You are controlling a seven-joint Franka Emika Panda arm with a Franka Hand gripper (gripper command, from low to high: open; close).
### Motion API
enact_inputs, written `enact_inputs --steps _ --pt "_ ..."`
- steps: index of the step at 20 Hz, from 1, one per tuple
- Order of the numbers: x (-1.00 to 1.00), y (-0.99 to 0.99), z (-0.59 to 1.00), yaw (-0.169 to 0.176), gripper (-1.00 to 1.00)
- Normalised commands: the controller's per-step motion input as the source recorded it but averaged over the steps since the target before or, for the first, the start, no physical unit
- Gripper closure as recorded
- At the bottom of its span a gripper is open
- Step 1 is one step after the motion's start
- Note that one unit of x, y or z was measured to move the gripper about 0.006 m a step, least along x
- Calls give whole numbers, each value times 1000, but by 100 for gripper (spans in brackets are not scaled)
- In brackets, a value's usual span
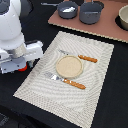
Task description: Place the pan onto the stove and place the fish and sausage into the pan.
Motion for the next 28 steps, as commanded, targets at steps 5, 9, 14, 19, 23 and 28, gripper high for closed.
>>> enact_inputs --steps 5,9,14,19,23,28 --pt "-89 305 98 0 100" --pt "125 732 991 12 100" --pt "225 951 1000 13 100" --pt "74 997 866 4 100" --pt "0 1000 551 0 100" --pt "-56 1000 205 0 100"
